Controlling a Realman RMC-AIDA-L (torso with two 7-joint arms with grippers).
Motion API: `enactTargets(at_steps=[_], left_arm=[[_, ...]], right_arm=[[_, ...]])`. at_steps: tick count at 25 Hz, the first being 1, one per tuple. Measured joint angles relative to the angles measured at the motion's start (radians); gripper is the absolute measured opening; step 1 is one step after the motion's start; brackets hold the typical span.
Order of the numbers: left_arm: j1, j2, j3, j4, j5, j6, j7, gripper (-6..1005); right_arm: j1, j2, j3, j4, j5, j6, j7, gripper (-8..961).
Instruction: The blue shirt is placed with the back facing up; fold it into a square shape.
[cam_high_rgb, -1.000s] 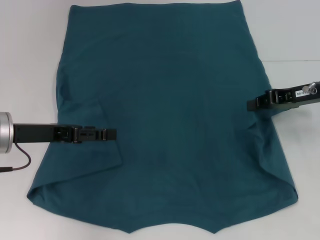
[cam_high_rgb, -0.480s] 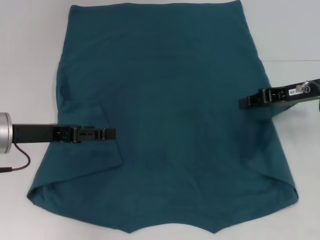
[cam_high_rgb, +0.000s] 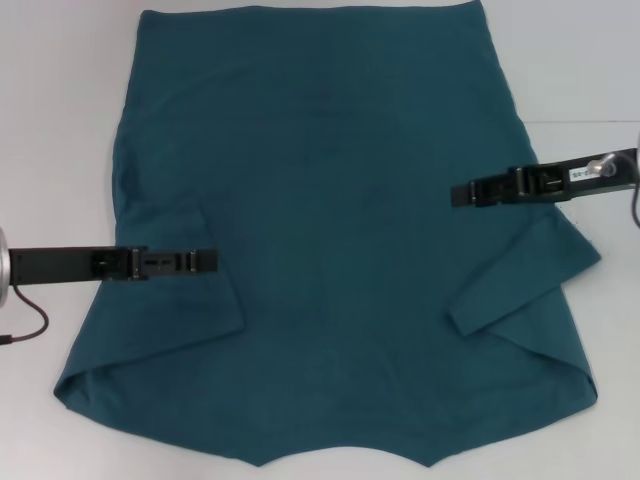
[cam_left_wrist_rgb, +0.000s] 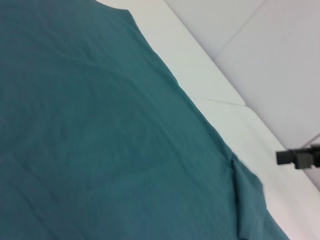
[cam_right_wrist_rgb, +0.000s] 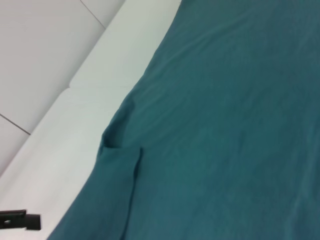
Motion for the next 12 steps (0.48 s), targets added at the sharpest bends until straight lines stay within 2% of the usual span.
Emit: enactTargets(at_steps=[3,12], left_arm=[[0.004,0.013,-0.006,0.000,0.000,0.005,-0.065,919],[0.052,0.063,-0.015,-0.008,-0.026,0.068,-0.348,919]], right_arm=[[-0.007,-0.024,0.015,0.005,0.002,-0.052,0.034,525],[-0.072,-0.075,0.046,-0.002,0.001,-0.195,0.132,515]])
